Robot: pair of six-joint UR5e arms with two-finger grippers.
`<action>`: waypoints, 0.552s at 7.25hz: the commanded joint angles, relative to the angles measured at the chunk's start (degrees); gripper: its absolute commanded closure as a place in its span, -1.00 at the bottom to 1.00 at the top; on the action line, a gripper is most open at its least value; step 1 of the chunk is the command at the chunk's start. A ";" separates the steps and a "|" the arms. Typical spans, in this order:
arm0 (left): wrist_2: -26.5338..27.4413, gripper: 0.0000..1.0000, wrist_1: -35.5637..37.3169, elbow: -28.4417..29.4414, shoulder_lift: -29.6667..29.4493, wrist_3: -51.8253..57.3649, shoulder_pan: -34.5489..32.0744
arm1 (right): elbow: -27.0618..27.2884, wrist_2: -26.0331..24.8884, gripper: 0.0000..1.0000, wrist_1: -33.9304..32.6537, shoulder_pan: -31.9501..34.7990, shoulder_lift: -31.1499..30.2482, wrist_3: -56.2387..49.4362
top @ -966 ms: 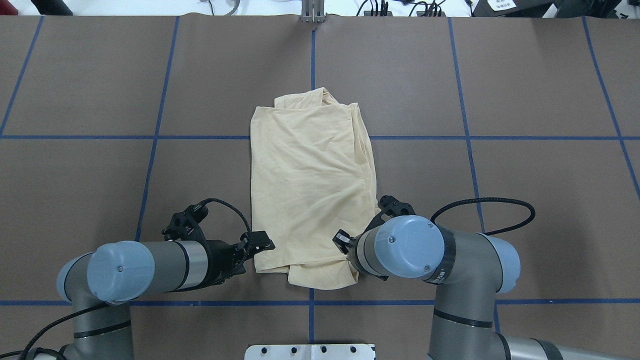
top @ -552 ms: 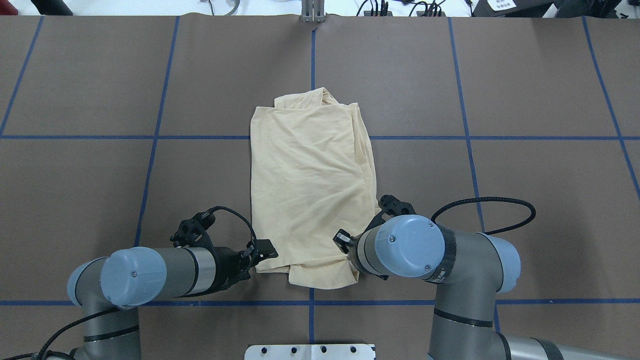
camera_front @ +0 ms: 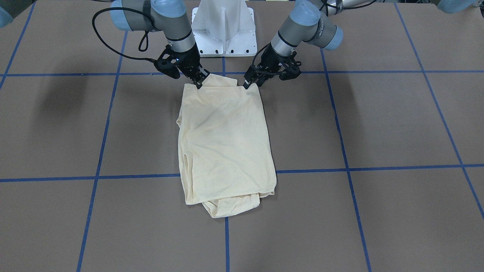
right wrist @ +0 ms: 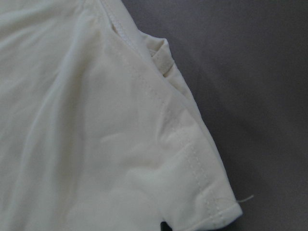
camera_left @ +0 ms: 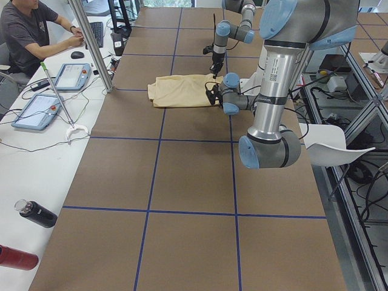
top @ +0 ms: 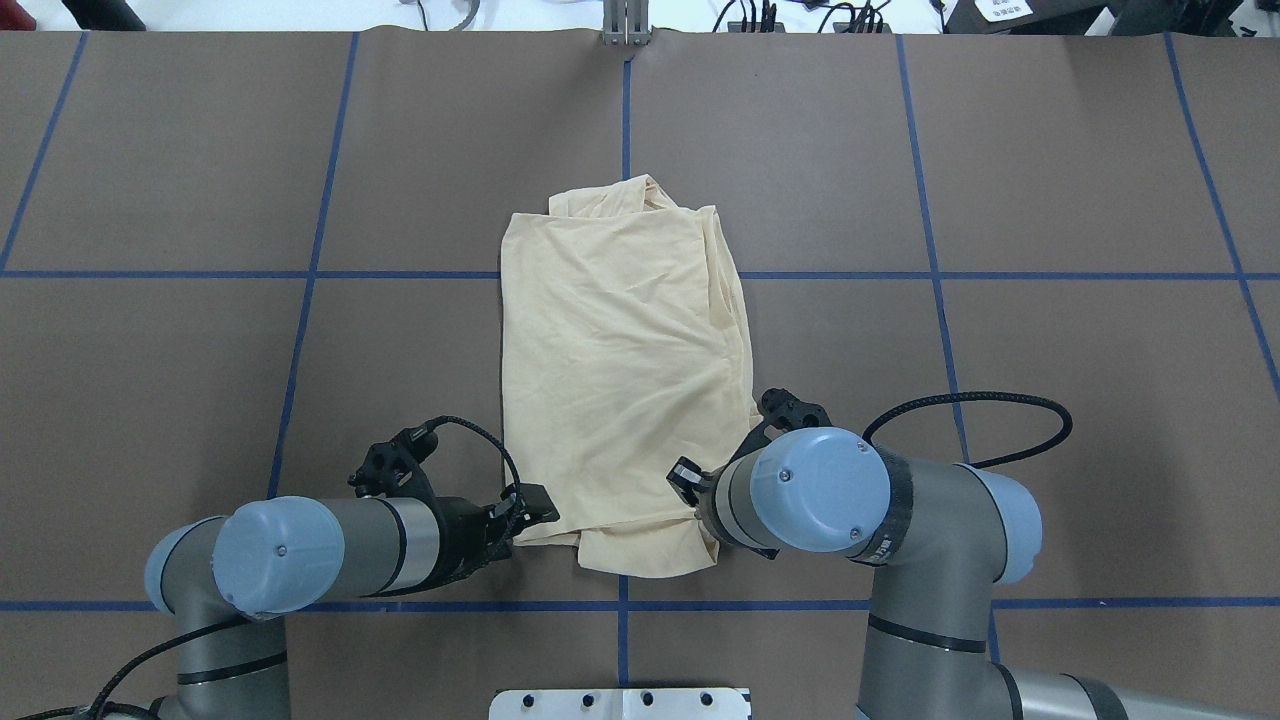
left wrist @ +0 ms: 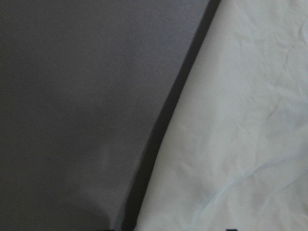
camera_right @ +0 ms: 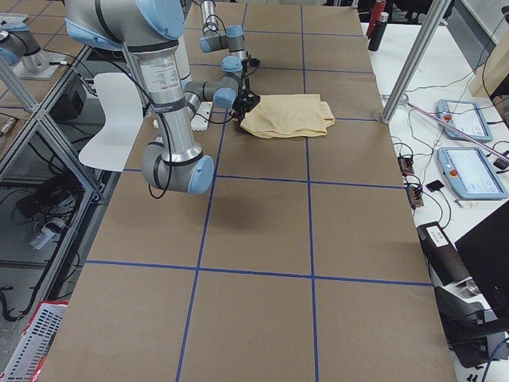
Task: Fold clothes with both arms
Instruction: 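Lower the left gripper to the shirt's near edge beside the right gripper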
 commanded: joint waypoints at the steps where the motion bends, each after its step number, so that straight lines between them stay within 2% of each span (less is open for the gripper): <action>1: -0.09 -0.40 0.03 0.23 -0.14 -0.94 0.05 | 0.02 0.08 1.00 -0.16 0.07 -0.05 0.00; 4: -0.09 -0.36 0.03 0.94 -0.58 -0.94 0.05 | 0.02 0.08 1.00 -0.16 0.16 -0.05 -0.09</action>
